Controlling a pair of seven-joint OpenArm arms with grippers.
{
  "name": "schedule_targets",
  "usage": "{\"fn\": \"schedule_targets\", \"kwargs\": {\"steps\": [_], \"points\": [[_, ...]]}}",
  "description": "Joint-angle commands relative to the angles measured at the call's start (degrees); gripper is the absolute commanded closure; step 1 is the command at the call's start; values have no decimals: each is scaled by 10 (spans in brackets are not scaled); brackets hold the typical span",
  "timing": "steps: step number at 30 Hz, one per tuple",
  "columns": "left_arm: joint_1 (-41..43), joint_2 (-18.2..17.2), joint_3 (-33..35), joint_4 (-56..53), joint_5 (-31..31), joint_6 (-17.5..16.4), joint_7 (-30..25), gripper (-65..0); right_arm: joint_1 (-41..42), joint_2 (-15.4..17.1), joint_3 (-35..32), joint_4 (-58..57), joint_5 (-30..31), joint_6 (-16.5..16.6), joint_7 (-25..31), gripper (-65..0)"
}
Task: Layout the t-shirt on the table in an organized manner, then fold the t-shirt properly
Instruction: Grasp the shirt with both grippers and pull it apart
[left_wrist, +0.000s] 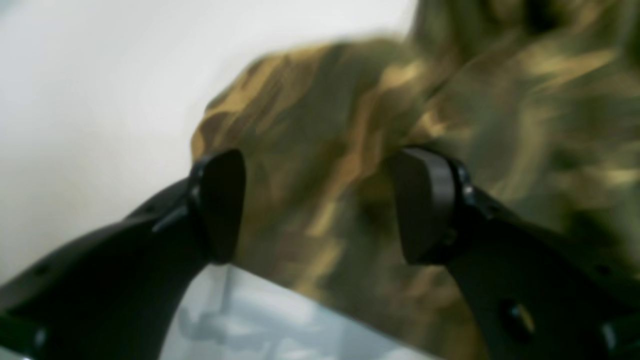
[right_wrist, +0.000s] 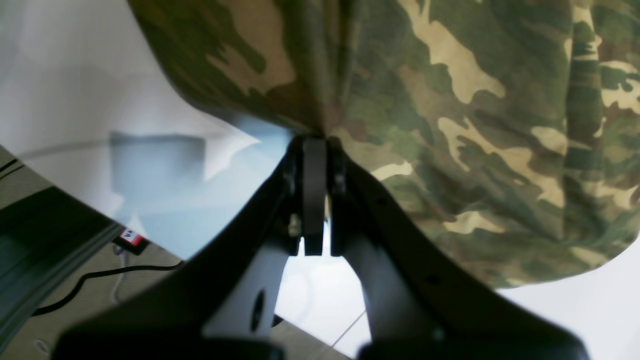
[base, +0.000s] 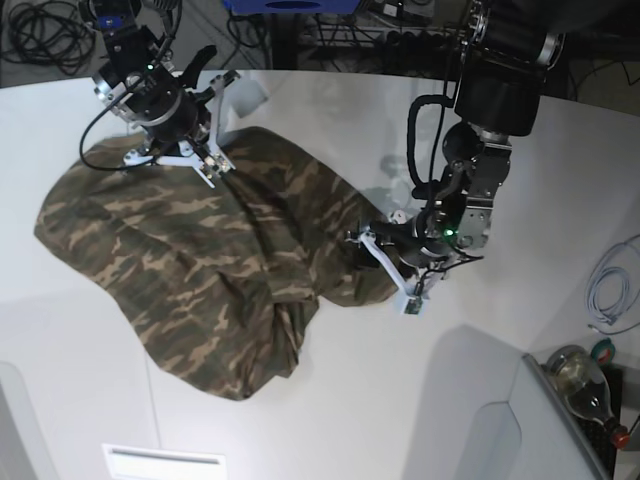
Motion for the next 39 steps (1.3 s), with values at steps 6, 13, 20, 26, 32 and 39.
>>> {"fn": "schedule_targets", "kwargs": {"steps": [6,13,20,26,32,39], "points": [[19,4,56,7,105,-5,-3,-89,5,-1,72,5,-3,-2,3,0],[162,-55,53,220,123,-5,35,-49,84,-1,126,-77,-2,-2,-16,0],[209,-53,52,341,123,-5,94,-49,134,-38,202,-88,-2,-2,-17,-42],[217,-50,-23,368,122,-5,153,-66,110,-118,311,-4,-2,128,-18,-467],[265,-56,-170,390,34,-5,157,-262,102,-152,403,-10,138,191,-104,-425],[300,-57,-293,389,-23,-5,157,-331,82,-98,483,-11,431,191,-276,-465]]}}
